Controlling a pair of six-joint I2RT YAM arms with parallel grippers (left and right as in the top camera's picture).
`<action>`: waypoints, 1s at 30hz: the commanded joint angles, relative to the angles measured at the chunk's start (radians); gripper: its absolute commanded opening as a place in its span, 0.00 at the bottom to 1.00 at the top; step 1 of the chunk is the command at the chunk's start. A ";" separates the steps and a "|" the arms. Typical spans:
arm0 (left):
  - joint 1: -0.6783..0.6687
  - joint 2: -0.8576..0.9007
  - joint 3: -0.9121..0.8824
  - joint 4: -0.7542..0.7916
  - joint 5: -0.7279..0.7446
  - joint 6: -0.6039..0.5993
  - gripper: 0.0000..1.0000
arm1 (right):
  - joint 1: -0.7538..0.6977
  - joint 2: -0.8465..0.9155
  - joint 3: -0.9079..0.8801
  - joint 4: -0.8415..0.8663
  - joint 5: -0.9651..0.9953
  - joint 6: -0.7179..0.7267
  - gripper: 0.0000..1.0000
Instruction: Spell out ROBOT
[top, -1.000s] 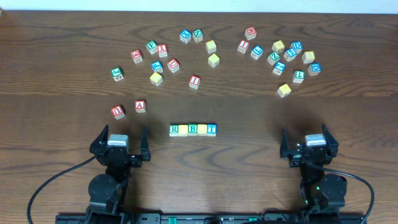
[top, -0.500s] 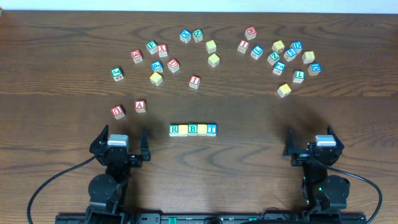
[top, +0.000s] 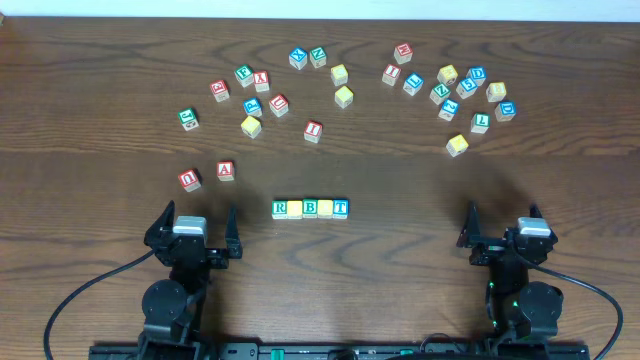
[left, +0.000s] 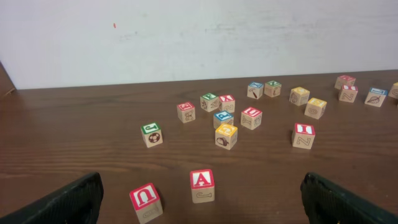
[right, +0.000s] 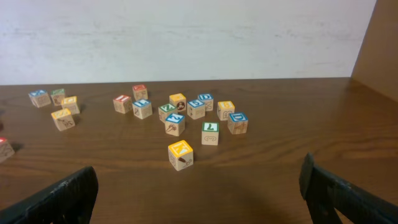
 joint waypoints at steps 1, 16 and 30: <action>-0.001 -0.007 -0.024 -0.030 -0.003 0.013 1.00 | 0.003 -0.010 -0.001 -0.004 -0.002 0.018 0.99; -0.001 -0.007 -0.024 -0.030 -0.003 0.013 1.00 | 0.003 -0.010 -0.001 -0.004 -0.002 0.018 0.99; -0.001 -0.008 -0.024 -0.030 -0.003 0.013 1.00 | 0.003 -0.010 -0.001 -0.004 -0.002 0.018 0.99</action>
